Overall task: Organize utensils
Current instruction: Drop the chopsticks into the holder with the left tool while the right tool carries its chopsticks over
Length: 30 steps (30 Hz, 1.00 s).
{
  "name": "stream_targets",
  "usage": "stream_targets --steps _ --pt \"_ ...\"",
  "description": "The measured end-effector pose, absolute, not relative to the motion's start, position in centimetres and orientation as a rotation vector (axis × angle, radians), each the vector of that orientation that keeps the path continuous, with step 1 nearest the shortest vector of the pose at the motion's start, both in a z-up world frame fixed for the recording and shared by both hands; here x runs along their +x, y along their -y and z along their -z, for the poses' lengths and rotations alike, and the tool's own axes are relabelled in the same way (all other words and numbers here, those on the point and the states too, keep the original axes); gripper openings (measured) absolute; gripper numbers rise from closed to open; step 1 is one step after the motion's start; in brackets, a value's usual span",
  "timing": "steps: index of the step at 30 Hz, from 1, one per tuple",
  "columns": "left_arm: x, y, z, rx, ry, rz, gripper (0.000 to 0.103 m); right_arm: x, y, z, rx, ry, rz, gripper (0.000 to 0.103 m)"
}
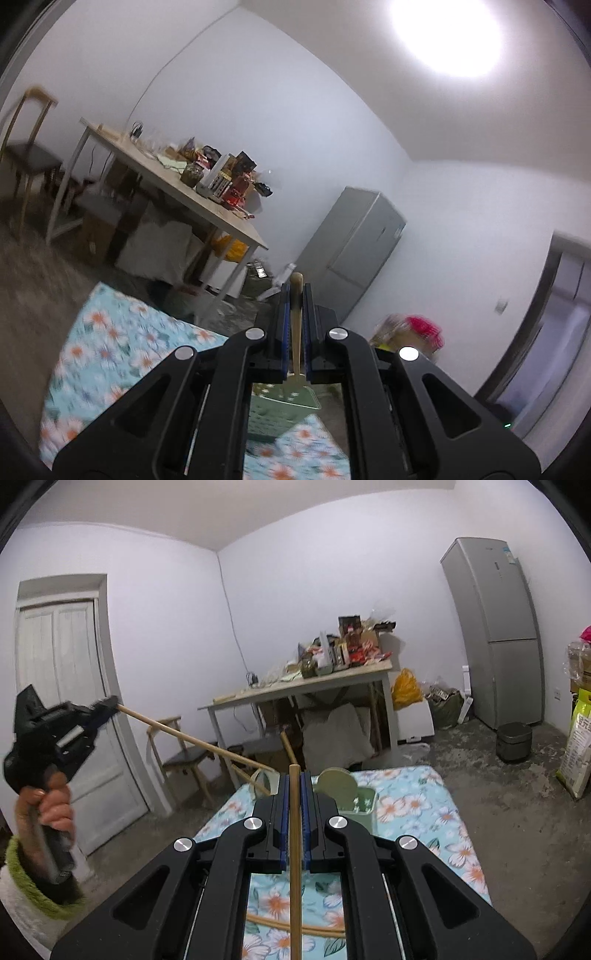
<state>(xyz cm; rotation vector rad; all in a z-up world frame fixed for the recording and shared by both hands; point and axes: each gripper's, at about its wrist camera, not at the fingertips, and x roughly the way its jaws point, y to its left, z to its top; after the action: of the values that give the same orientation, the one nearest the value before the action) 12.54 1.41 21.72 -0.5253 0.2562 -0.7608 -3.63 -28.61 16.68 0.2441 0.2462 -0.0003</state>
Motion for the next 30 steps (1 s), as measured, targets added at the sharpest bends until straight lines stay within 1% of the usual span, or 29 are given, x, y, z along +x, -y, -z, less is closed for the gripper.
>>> stream_targets --steps 6,11,14,16,17,18,23,25,27,28,30 --pt "14.2 3.2 -21.0 -0.382 -0.269 0.713 0.005 -2.9 29.6 -16.1 0.250 -0.257 0.013 0.006" --pt "15.6 6.2 -19.1 -0.323 -0.327 0.717 0.005 -2.3 30.2 -15.4 0.266 -0.280 0.021 0.006" --pt "16.8 7.6 -17.6 -0.309 -0.399 0.732 0.005 -1.7 30.7 -15.2 0.267 -0.289 0.026 0.006" --pt "17.4 8.0 -16.9 -0.325 -0.438 0.735 0.017 -1.5 30.9 -15.2 0.271 -0.288 0.025 0.006" --pt "17.5 7.9 -16.7 -0.341 -0.449 0.736 0.032 -1.3 31.0 -15.3 0.273 -0.288 0.022 0.006" --pt "17.5 7.8 -16.6 -0.350 -0.449 0.732 0.043 -1.1 31.2 -15.4 0.276 -0.287 0.015 0.006" --pt "16.6 6.3 -17.0 -0.342 -0.403 0.687 0.061 0.1 31.2 -17.3 0.276 -0.246 -0.038 0.006" --pt "16.1 5.4 -16.9 -0.341 -0.394 0.674 0.064 0.9 31.4 -18.6 0.277 -0.209 -0.069 0.006" --pt "15.6 4.4 -16.6 -0.339 -0.396 0.667 0.070 1.9 31.5 -20.3 0.283 -0.163 -0.108 0.006" --pt "15.4 4.2 -16.5 -0.335 -0.398 0.666 0.071 2.7 31.6 -21.3 0.284 -0.134 -0.128 0.006" --pt "14.9 3.3 -15.8 -0.320 -0.412 0.655 0.077 3.9 31.5 -22.7 0.283 -0.094 -0.151 0.006"
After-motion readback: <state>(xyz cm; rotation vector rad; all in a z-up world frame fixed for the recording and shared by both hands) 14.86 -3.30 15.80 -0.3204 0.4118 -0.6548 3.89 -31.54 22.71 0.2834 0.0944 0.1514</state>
